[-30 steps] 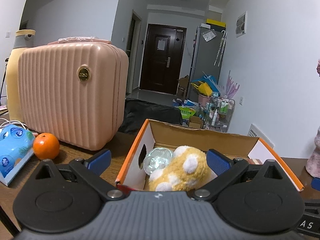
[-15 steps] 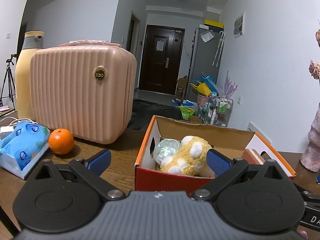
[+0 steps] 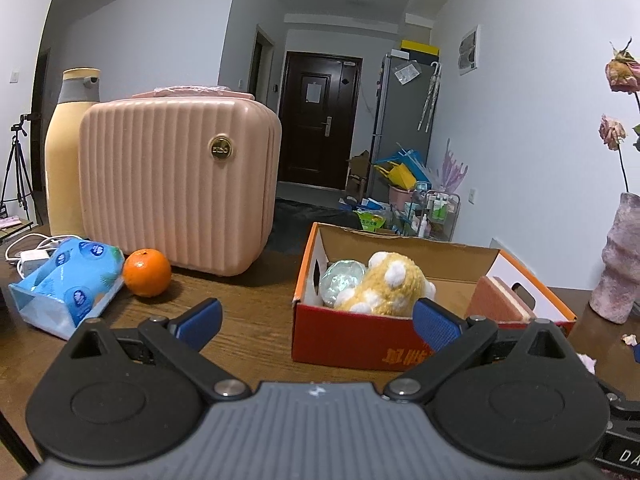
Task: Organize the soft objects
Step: 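Move both grippers back from the box toward the remaining soft items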
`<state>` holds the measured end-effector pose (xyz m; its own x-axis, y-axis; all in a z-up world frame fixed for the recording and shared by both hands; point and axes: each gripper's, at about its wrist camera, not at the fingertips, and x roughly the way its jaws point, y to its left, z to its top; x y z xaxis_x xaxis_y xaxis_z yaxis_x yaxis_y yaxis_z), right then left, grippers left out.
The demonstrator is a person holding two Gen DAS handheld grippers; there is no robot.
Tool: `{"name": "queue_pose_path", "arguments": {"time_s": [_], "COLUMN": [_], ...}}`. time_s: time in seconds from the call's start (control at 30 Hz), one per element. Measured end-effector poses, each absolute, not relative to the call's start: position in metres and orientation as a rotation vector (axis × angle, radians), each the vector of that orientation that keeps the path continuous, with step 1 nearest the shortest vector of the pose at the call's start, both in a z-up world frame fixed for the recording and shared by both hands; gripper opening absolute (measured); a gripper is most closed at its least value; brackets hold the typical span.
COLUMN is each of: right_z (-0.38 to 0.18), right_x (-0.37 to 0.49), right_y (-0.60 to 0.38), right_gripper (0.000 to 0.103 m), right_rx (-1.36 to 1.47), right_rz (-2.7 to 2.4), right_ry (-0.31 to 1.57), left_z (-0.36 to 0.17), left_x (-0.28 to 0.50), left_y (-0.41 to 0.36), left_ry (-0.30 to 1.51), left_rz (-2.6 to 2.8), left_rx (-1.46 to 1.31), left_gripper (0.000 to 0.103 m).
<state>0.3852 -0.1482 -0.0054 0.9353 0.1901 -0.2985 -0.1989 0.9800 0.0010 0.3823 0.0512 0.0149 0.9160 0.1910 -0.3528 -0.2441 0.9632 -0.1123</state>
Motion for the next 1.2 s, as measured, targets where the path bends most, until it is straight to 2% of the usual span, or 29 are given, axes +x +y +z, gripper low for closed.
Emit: {"name": "queue_pose_path", "arguments": {"time_s": [1.2], "right_z": [-0.019], "right_x": [0.274], "right_y": [-0.149], "right_gripper": [0.103], "right_rx": [-0.051], "right_rz": [0.218], "right_ry": [0.318], "left_z": [0.003], "left_x": [0.281], "left_y": [0.063], "left_ry": [0.403], "left_rz": [0.138], "left_rx": [-0.07], "left_gripper": [0.103]}}
